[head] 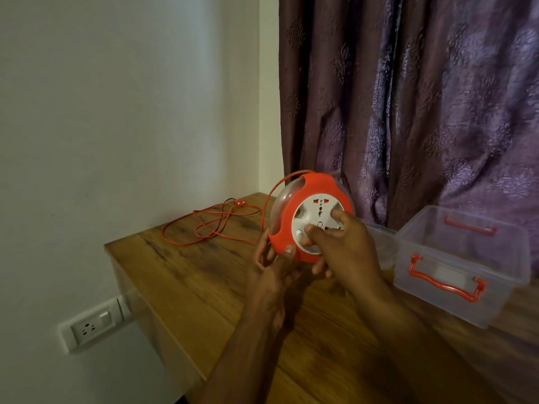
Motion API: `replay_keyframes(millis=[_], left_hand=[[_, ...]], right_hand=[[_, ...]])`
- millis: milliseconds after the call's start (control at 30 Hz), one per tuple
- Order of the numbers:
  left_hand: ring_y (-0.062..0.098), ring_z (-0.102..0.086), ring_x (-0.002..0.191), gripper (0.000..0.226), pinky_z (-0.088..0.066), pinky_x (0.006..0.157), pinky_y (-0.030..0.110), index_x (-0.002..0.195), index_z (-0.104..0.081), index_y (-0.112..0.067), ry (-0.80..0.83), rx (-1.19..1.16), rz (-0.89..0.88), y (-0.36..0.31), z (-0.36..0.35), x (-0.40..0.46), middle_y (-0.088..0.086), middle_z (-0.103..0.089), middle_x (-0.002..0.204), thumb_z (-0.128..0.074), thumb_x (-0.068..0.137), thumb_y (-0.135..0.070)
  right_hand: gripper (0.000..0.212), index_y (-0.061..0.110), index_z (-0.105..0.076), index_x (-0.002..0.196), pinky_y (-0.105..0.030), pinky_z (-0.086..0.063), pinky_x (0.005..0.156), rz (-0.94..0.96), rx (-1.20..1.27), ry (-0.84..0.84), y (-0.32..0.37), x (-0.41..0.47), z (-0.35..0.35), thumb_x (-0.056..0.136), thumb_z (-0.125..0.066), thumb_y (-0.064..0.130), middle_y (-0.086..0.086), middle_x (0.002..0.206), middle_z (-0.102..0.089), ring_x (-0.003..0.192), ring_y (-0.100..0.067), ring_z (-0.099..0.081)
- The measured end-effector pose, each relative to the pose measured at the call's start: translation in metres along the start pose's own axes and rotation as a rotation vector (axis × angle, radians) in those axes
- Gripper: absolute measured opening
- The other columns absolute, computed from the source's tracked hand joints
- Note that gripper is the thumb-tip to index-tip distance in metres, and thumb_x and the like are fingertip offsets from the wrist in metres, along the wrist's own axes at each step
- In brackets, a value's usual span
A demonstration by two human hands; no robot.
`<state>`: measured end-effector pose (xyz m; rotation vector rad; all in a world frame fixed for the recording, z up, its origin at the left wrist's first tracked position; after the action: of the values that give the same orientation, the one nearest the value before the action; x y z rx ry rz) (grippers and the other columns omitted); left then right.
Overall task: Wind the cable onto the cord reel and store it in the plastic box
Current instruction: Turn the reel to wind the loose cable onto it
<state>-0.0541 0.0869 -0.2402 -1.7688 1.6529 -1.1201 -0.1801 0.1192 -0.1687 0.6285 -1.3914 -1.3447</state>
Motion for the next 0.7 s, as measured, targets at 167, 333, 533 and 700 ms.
replay_keyframes(millis=[167, 333, 533, 700], left_hand=[[0.024, -0.072, 0.103, 0.047, -0.061, 0.072, 0.037, 0.119, -0.061, -0.038, -0.028, -0.031, 0.005, -0.004, 0.000, 0.001, -0.003, -0.075, 0.113, -0.074, 0.077, -0.022], [0.022, -0.072, 0.101, 0.051, -0.060, 0.071, 0.036, 0.119, -0.057, -0.039, -0.067, -0.036, 0.042, -0.004, 0.001, 0.001, -0.007, -0.076, 0.110, -0.074, 0.074, -0.024], [0.023, -0.071, 0.104, 0.054, -0.061, 0.076, 0.039, 0.118, -0.059, -0.039, -0.060, -0.018, 0.066, -0.004, -0.001, -0.001, -0.007, -0.076, 0.109, -0.076, 0.068, -0.029], [0.025, -0.071, 0.105, 0.050, -0.061, 0.069, 0.035, 0.112, -0.061, -0.040, -0.058, -0.021, 0.085, -0.004, -0.002, -0.001, -0.005, -0.076, 0.110, -0.077, 0.066, -0.027]], right_hand=[[0.050, 0.028, -0.044, 0.130, -0.028, -0.050, 0.058, 0.181, -0.321, -0.057, 0.011, -0.001, 0.009, 0.084, -0.066, 0.030, 0.005, 0.091, -0.070, 0.065, -0.020, -0.066], [0.062, 0.035, -0.033, 0.138, -0.036, -0.048, 0.078, 0.508, -0.789, -0.013, 0.025, -0.007, 0.009, 0.085, -0.063, 0.027, 0.000, 0.135, -0.044, 0.112, -0.024, -0.053], [0.062, 0.052, -0.015, 0.139, -0.043, -0.050, 0.085, 0.515, -1.042, 0.097, 0.013, -0.006, 0.003, 0.094, -0.049, 0.027, -0.006, 0.149, -0.022, 0.118, -0.033, -0.051], [0.060, 0.049, -0.018, 0.139, -0.042, -0.052, 0.083, 0.508, -1.045, 0.047, 0.009, -0.005, 0.003, 0.092, -0.051, 0.033, -0.007, 0.146, -0.025, 0.114, -0.033, -0.054]])
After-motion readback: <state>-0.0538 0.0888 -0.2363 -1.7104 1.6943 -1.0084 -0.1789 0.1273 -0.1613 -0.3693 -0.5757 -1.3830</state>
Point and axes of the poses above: each hand's wrist, its own x-axis towards the middle knuckle, its own z-axis out of the back of the hand, y = z × x, the point moved 4 cm from there along x, towards the middle knuckle
